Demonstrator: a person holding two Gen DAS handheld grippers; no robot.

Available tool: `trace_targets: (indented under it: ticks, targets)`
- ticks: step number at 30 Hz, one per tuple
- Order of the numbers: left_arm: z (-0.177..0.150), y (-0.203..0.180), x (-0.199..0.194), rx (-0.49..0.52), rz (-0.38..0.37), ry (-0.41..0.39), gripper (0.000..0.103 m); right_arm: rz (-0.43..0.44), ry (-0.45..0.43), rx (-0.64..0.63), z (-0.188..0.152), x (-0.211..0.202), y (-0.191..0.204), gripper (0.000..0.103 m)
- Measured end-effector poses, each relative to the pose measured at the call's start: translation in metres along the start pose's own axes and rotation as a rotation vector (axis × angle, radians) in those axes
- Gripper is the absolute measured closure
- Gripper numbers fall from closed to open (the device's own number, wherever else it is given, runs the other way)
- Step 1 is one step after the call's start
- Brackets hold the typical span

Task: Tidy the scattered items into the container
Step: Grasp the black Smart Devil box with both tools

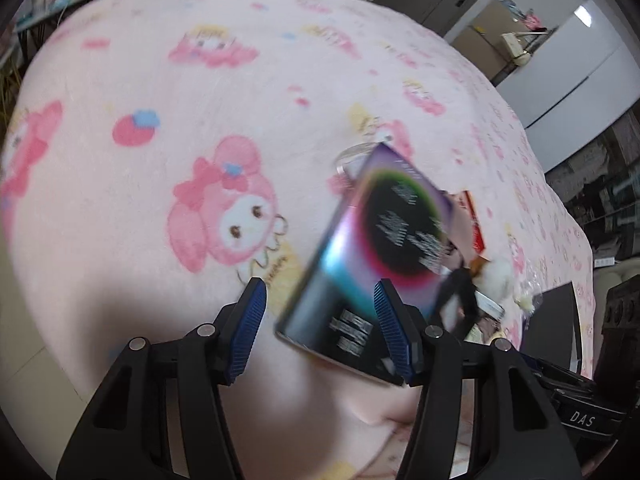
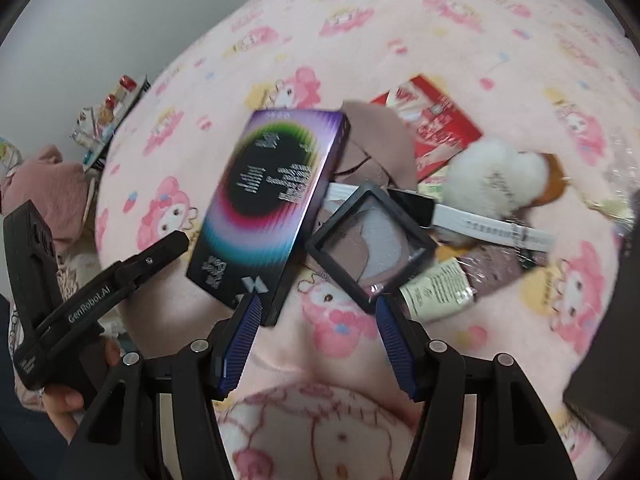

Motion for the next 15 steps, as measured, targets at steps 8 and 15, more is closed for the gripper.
trace_targets:
  ticks: [8,15]
  targets:
    - [-0.013,-0.016,0.025,0.017,-0.028,0.089,0.044,0.040,0.138,-0.023,0.004,0.048,0.007,0.045]
    - [-0.054,-0.059,0.022,0.022,-0.229,0.259,0.044,0.056,0.071,0.066,-0.003,0.028,-0.014,0.046]
Point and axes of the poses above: each gripper's, at about its wrist camera, not at the fingertips, and x roughly the way its jaws point, y to its left, z to its top, the point moved 7 cm from there along x, roughly the way its jaws point, and after that the axes turned 9 degrees about -z, right-handed, at the moved point
